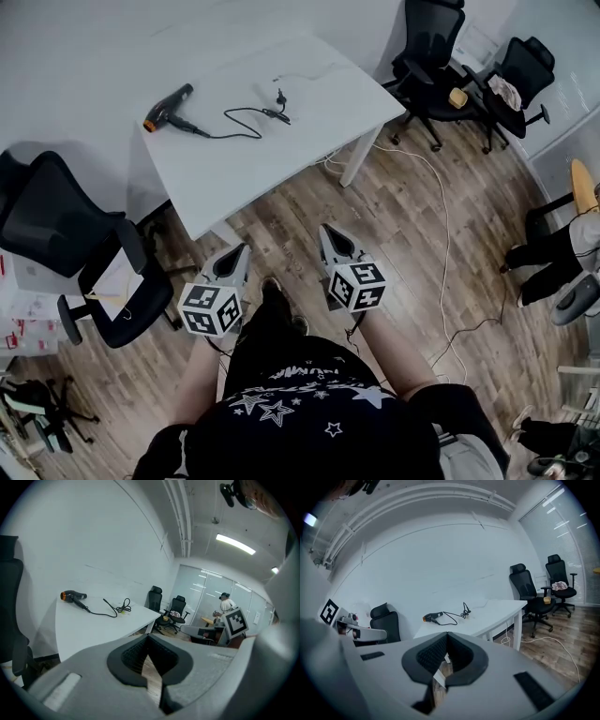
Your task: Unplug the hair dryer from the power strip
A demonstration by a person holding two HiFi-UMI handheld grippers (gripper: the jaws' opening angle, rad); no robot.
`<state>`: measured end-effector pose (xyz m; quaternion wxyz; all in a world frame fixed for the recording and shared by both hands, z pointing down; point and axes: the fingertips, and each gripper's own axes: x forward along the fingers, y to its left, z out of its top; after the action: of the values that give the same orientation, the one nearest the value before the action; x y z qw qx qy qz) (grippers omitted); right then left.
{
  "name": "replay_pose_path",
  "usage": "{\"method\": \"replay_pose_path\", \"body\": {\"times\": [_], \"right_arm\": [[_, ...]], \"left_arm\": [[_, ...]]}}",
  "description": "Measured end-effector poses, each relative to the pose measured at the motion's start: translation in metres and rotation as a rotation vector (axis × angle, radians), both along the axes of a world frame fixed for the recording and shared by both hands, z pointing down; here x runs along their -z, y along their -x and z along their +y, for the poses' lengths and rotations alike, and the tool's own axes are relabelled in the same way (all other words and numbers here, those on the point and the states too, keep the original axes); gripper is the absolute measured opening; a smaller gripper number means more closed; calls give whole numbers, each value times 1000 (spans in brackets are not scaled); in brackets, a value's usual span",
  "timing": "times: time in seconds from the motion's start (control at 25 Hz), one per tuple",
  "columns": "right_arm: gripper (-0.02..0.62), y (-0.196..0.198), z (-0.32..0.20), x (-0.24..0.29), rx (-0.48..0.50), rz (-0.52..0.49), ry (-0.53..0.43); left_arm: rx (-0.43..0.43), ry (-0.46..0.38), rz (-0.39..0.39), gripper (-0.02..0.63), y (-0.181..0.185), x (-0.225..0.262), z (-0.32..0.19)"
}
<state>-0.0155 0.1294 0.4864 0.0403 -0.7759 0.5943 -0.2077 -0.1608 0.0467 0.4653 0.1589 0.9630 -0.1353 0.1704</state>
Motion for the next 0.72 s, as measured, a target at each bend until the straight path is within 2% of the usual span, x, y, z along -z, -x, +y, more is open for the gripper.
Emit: {"method": "replay_pose_path", "body": {"times": [0.2, 0.4, 0.72], "right_arm": [[8, -16, -17, -8, -2, 16, 24], [8, -59, -35, -10, -36, 26, 49], [8, -120, -102, 7, -63, 64, 52]], "left_arm": [[-12, 20, -4, 8, -21, -14, -24], [-51, 27, 1, 8, -62, -20, -50], [-40, 59, 43, 8, -119, -13, -121]]}}
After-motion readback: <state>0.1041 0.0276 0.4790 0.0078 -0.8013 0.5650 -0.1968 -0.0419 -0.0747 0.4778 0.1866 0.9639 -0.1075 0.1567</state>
